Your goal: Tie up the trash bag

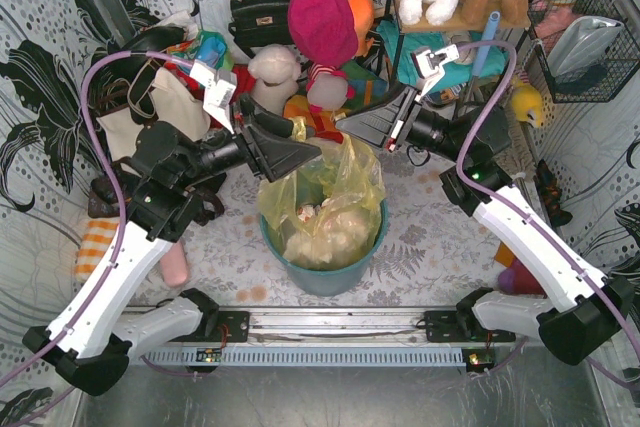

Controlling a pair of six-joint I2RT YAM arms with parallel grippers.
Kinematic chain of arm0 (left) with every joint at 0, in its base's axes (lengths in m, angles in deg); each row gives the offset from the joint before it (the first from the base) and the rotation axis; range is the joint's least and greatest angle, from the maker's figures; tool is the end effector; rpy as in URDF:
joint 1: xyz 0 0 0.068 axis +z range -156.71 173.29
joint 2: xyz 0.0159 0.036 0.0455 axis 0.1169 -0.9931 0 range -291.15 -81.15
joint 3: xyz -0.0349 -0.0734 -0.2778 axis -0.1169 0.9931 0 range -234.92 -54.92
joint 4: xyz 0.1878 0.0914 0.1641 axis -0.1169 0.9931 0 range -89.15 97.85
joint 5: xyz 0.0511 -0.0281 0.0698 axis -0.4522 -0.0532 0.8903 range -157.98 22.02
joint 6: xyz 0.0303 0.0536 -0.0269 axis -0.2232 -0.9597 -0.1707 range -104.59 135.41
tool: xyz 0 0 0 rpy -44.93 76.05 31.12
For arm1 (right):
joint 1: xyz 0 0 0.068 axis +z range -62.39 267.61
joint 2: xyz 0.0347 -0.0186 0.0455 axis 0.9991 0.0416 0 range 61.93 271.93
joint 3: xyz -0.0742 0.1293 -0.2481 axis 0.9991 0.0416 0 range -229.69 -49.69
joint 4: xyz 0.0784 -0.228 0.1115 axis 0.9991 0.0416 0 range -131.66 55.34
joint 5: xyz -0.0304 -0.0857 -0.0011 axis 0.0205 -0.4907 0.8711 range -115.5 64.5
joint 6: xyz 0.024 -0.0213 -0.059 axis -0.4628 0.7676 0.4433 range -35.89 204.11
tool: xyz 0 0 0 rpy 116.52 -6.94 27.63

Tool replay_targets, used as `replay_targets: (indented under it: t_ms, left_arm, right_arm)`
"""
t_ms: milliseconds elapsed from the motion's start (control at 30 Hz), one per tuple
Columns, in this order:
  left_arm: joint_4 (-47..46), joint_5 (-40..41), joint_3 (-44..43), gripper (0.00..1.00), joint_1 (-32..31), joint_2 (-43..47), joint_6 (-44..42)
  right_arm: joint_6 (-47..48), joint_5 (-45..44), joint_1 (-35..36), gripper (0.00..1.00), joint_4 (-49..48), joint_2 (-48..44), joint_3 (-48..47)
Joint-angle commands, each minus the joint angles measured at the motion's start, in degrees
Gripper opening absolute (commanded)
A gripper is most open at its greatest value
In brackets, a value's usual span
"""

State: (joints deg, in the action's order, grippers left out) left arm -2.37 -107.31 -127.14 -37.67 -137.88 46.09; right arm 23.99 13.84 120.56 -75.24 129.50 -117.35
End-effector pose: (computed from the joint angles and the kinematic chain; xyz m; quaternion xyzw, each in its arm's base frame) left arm 0.1536 -0.1317 0.5101 0.2749 0.5481 -0.5605 0.5568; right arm 0.1981 0.1690 0.4978 -0.1840 0.5017 0.7118 0.4558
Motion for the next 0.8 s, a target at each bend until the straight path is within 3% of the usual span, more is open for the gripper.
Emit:
replay_targets:
  t_ms: [0,300,600,667,767]
  left_arm:
    - [-3.3,-7.55,-1.96,0.68,0.2,0.91,-0.44]
    - [7.83,-6.77,-1.58,0.74,0.2,1.03,-6.0]
    - [5.89,-9.34,-0.09,0.75,0.22,0.56,-4.82]
    - [3.36,-11.15,-0.11,0.75,0.22,-0.04,-3.36]
    - [-4.9,-13.45,0.35,0.75,0.2,-1.17,1.75]
  right_arm:
    - [-3.42,3.97,0.72,0.45,-5.78,-0.26,0.14]
    - [-0.47,4.57,2.61,0.57,0.99,-2.59,4.3]
    - [-0.18,5.23,3.45,0.58,2.3,-2.59,5.13]
    - [-0.38,5.32,3.48,0.55,2.21,-2.21,4.55]
    - [-1.12,3.97,3.53,0.37,0.67,-1.81,3.34]
